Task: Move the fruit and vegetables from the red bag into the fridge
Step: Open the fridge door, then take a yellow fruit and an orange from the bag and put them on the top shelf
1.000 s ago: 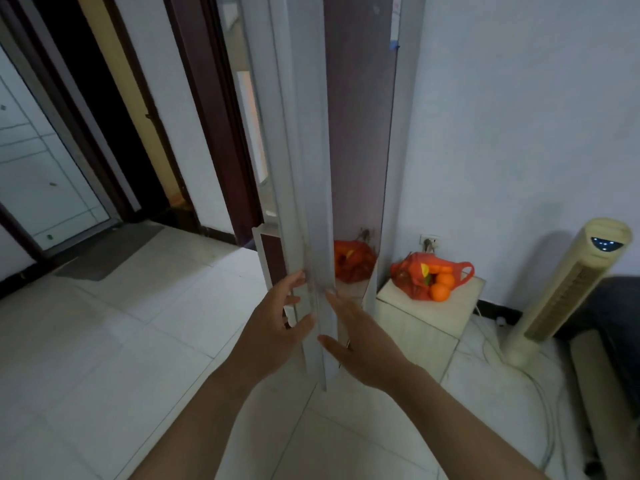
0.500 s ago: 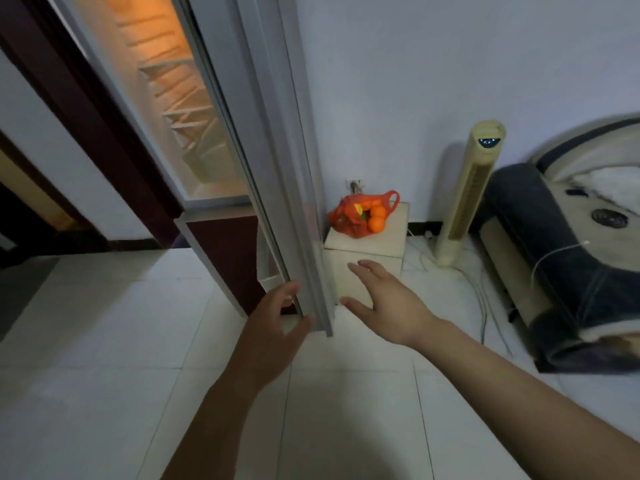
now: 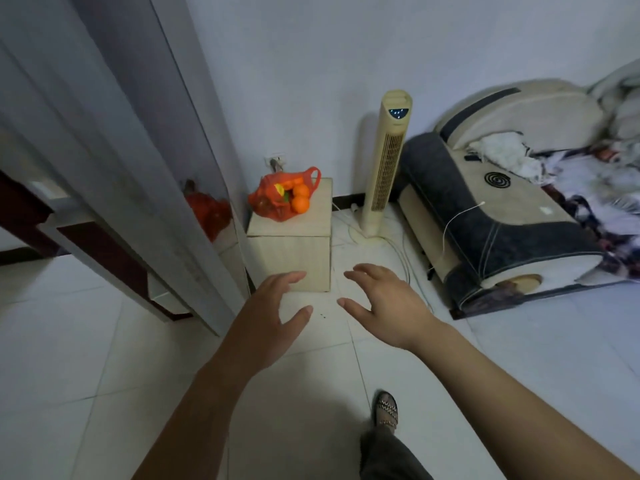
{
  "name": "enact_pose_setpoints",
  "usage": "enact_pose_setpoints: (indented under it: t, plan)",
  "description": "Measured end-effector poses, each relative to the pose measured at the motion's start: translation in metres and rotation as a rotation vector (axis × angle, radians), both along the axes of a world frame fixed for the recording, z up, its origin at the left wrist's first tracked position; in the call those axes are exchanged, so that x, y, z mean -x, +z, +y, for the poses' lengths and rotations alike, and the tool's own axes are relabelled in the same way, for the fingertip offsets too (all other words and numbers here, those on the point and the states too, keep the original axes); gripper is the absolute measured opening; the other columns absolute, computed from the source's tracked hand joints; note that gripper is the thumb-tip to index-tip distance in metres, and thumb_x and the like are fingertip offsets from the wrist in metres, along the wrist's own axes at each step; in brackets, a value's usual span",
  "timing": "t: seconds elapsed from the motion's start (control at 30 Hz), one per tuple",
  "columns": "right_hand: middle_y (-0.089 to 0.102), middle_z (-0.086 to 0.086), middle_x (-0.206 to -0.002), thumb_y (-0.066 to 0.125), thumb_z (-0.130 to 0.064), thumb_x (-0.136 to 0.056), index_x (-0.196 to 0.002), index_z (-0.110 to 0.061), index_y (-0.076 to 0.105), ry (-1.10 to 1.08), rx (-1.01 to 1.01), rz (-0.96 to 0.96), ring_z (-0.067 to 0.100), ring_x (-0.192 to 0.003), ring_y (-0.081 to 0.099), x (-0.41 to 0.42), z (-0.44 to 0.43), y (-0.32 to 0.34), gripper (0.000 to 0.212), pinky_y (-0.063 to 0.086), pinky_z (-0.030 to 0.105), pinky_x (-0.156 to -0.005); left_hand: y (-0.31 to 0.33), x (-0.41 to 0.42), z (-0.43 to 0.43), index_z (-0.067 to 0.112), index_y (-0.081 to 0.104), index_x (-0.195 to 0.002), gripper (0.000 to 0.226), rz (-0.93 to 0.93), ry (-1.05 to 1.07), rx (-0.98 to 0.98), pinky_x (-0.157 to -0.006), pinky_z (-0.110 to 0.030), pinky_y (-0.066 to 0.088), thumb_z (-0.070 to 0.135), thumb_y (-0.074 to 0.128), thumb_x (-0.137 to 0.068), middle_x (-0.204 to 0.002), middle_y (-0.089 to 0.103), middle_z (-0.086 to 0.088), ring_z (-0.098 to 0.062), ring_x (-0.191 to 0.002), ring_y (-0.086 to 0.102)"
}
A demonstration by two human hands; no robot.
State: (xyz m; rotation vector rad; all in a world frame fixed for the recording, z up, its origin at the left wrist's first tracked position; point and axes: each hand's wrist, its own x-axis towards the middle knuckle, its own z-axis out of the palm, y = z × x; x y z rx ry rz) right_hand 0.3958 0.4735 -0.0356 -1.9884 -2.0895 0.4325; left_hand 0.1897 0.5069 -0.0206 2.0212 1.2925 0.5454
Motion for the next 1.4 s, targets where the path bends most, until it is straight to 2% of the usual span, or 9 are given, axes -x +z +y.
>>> enact_pose_setpoints:
  t: [0.17, 0.3, 0.4, 0.57, 0.67, 0.9, 1.03, 1.2, 1.4]
  plan:
    - [0.041, 0.000, -0.141, 0.040, -0.053, -0.091, -0.137, -0.020, 0.039, 0.000, 0.074, 0.010, 0.022, -0.126, 0.040, -0.049, 0.046, -0.019, 0.056, 0.042, 0.041, -0.096, -0.014, -0.047, 0.048, 0.035, 0.042, -0.131, 0.047, 0.054, -0.037, 0.077, -0.103, -0.035, 0.041, 0.031, 0.059, -0.087, -0.129, 0.040, 0.017, -0.005, -0.122, 0.041]
    - [0.042, 0.003, -0.139, 0.040, -0.052, -0.092, -0.137, -0.020, 0.038, 0.064, 0.108, -0.037, 0.025, -0.122, 0.043, -0.091, 0.101, -0.026, 0.056, 0.044, 0.041, -0.093, -0.011, -0.097, 0.106, 0.029, 0.041, -0.134, 0.050, 0.156, -0.011, 0.049, -0.102, -0.029, 0.038, 0.027, 0.060, -0.088, -0.136, 0.039, 0.010, -0.007, -0.122, 0.039]
    - [0.042, 0.004, -0.138, 0.040, -0.051, -0.092, -0.137, -0.020, 0.038, 0.072, 0.080, -0.027, 0.026, -0.120, 0.044, -0.123, 0.141, -0.020, 0.055, 0.043, 0.040, -0.091, -0.011, -0.138, 0.143, 0.027, 0.045, -0.132, 0.050, 0.198, 0.001, 0.031, -0.103, -0.031, 0.039, 0.024, 0.062, -0.086, -0.138, 0.042, 0.004, -0.013, -0.123, 0.042]
    - [0.047, 0.001, -0.131, 0.041, -0.051, -0.091, -0.135, -0.023, 0.042, 0.130, 0.066, 0.022, 0.024, -0.115, 0.047, -0.157, 0.197, -0.019, 0.052, 0.044, 0.038, -0.088, -0.022, -0.176, 0.185, 0.029, 0.047, -0.129, 0.047, 0.111, 0.066, 0.098, -0.102, -0.035, 0.042, 0.025, 0.064, -0.085, -0.134, 0.043, 0.006, -0.012, -0.120, 0.044]
    - [0.047, -0.001, -0.131, 0.042, -0.051, -0.090, -0.133, -0.023, 0.045, 0.178, 0.081, 0.053, 0.022, -0.115, 0.048, -0.165, 0.237, -0.025, 0.051, 0.047, 0.038, -0.088, -0.030, -0.184, 0.211, 0.031, 0.048, -0.127, 0.045, 0.026, 0.125, 0.165, -0.101, -0.035, 0.042, 0.026, 0.063, -0.085, -0.131, 0.041, 0.010, -0.009, -0.119, 0.044]
    - [0.045, -0.002, -0.136, 0.043, -0.051, -0.091, -0.134, -0.022, 0.044, 0.226, 0.110, 0.059, 0.019, -0.119, 0.046, -0.162, 0.338, -0.047, 0.052, 0.045, 0.037, -0.093, -0.063, -0.179, 0.314, 0.027, 0.047, -0.130, 0.046, 0.089, 0.163, 0.152, -0.097, -0.024, 0.038, 0.028, 0.061, -0.086, -0.132, 0.043, 0.009, -0.008, -0.119, 0.043]
    - [0.047, -0.004, -0.135, 0.044, -0.050, -0.092, -0.133, -0.022, 0.045, 0.143, 0.159, 0.058, 0.017, -0.120, 0.046, -0.175, 0.390, -0.059, 0.050, 0.042, 0.031, -0.094, -0.087, -0.204, 0.392, 0.027, 0.048, -0.130, 0.048, 0.069, 0.124, 0.249, -0.097, -0.032, 0.043, 0.031, 0.062, -0.085, -0.136, 0.047, 0.004, -0.013, -0.116, 0.047]
    - [0.043, -0.005, -0.139, 0.044, -0.052, -0.091, -0.134, -0.025, 0.043, 0.025, 0.261, 0.048, 0.011, -0.124, 0.043, -0.197, 0.441, -0.080, 0.051, 0.037, 0.028, -0.101, -0.114, -0.214, 0.472, 0.023, 0.045, -0.133, 0.050, 0.208, 0.012, 0.314, -0.101, -0.036, 0.042, 0.032, 0.059, -0.086, -0.138, 0.047, 0.001, -0.018, -0.122, 0.047]
    - [0.043, -0.006, -0.138, 0.044, -0.050, -0.092, -0.134, -0.026, 0.041, 0.100, 0.320, 0.051, 0.011, -0.122, 0.044, -0.189, 0.502, -0.101, 0.049, 0.038, 0.027, -0.098, -0.133, -0.185, 0.524, 0.020, 0.042, -0.133, 0.050, 0.379, -0.049, 0.324, -0.099, -0.033, 0.040, 0.034, 0.056, -0.087, -0.138, 0.044, -0.003, -0.020, -0.124, 0.045]
